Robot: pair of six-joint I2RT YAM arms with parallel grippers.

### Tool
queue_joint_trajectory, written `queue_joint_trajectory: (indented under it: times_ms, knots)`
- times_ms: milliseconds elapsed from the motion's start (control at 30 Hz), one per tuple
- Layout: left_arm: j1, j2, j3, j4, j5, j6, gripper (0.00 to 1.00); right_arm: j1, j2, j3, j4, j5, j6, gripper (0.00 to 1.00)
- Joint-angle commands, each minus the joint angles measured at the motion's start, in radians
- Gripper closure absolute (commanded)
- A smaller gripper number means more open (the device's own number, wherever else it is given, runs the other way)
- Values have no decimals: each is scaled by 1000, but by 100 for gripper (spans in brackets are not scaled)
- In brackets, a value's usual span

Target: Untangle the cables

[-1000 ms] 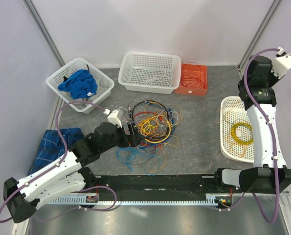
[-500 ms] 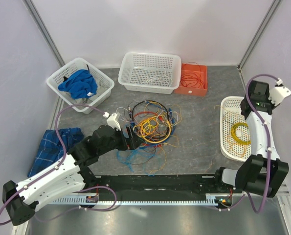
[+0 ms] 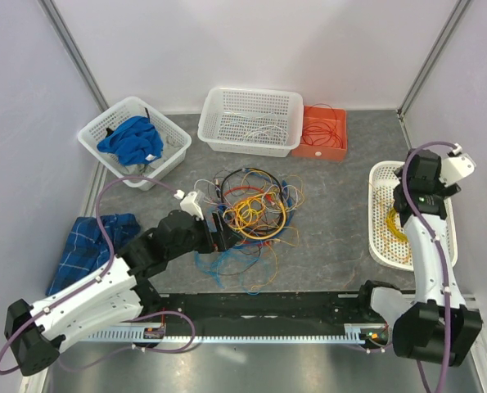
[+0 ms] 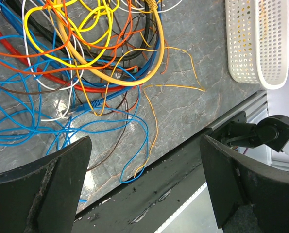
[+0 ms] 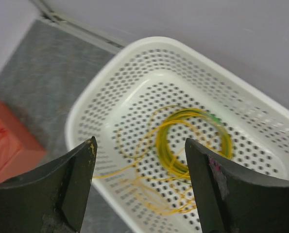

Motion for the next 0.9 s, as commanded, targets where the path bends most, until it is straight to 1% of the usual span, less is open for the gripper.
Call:
queue_joint_trajectory:
  times_ms: [0,67,133,167,200,267,300,367,400,433,500,533,600,633,700,867]
  knots:
    - [3,20,19,37,1,-26,0,133,-20,51,50,-34,46,19]
    - [3,26,24,35,-8,-25,0,185,-32,41,73,-77,57,19]
    - [3,35,28,35,-17,-25,0,277,-26,10,111,-140,52,20]
    - [3,40,30,35,-28,-23,0,314,-20,-2,163,-225,34,21]
    - [3,52,33,35,-32,-25,0,400,-8,-30,192,-256,25,21]
    - [3,70,39,34,-42,-23,0,509,40,-51,257,-287,2,21]
    - [3,87,47,28,-46,-26,0,632,57,-77,289,-281,-11,20]
    - [3,106,56,19,-51,-28,0,745,133,-93,376,-277,-26,20]
    - [3,113,60,15,-52,-29,0,831,168,-91,398,-290,-41,19]
    - [4,127,62,8,-55,-31,0,865,251,-82,413,-295,-43,18]
    - [3,133,67,2,-63,-35,0,954,332,-50,438,-293,-72,18]
    - [3,135,68,-4,-68,-34,0,977,403,-39,443,-281,-78,18]
    - [3,132,68,-9,-83,-37,0,1034,461,-18,475,-272,-93,17]
    - [3,127,68,-15,-89,-37,0,1046,506,-15,489,-266,-101,17]
    - [3,113,65,-27,-111,-40,0,1071,543,-7,539,-267,-109,16]
    - [3,83,54,-54,-141,-49,0,1088,684,51,602,-299,-132,16]
